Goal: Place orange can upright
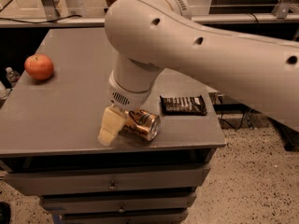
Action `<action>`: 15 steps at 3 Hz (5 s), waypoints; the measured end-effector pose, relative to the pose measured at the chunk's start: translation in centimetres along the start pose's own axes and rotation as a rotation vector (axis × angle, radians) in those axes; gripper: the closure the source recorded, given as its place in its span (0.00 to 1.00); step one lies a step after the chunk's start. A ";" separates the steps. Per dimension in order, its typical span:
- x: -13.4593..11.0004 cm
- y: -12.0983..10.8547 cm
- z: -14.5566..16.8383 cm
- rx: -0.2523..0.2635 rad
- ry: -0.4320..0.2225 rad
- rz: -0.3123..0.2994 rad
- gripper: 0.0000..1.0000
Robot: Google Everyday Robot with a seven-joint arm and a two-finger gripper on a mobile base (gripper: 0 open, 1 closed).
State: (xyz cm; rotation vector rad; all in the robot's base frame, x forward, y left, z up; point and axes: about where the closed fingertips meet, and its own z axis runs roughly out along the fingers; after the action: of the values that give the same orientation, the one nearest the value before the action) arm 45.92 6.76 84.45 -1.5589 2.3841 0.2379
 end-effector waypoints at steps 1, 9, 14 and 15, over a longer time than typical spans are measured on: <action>0.1 0.2 0.8 0.002 0.017 0.002 0.41; -11.9 -8.0 -9.7 -0.058 -0.824 0.079 1.00; -15.3 -11.2 -6.3 -0.049 -1.287 0.225 1.00; -14.9 -11.2 -3.9 -0.050 -1.294 0.229 1.00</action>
Offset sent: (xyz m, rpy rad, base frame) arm 0.0024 0.0038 -0.0150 -0.0244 0.0069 -0.0177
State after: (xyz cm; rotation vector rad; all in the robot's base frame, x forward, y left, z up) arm 61.23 14.08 93.15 -0.6831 1.4549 0.9889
